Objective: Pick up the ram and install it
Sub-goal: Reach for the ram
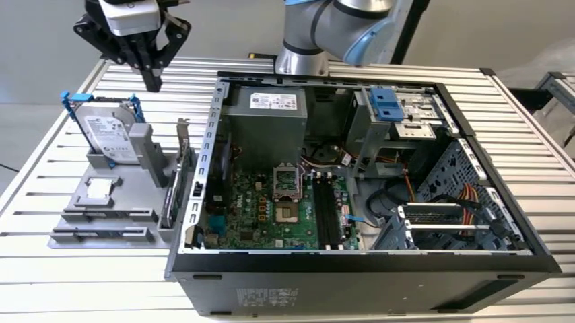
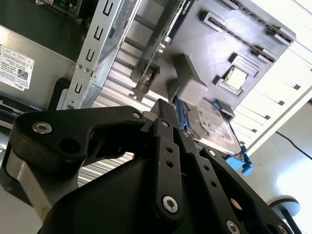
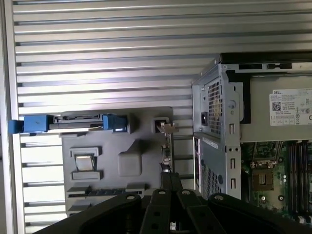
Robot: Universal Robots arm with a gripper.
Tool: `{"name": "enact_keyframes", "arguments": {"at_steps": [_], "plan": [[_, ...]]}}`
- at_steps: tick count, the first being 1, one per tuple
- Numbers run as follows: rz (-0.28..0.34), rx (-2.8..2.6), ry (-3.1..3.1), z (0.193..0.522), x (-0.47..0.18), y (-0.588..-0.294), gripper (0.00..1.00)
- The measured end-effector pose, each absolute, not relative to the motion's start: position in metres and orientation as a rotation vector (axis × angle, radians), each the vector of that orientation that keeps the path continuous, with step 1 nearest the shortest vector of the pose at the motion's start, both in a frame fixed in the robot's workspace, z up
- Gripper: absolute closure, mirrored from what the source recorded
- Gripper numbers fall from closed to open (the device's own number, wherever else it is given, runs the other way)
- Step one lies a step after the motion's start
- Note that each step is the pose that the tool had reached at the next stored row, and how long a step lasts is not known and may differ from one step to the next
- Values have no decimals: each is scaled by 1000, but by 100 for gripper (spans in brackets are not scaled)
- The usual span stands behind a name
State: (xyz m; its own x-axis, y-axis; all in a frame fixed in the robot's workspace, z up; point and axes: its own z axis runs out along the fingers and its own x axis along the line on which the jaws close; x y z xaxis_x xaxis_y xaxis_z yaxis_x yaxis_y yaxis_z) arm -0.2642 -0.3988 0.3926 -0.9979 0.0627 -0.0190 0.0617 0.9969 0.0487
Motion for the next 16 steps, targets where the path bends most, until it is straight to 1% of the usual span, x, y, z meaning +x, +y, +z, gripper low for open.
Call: {"name": "enact_keyframes", "arguments": {"at_steps": [16], "plan": [[75, 97, 3119, 393, -276, -399, 100]]}}
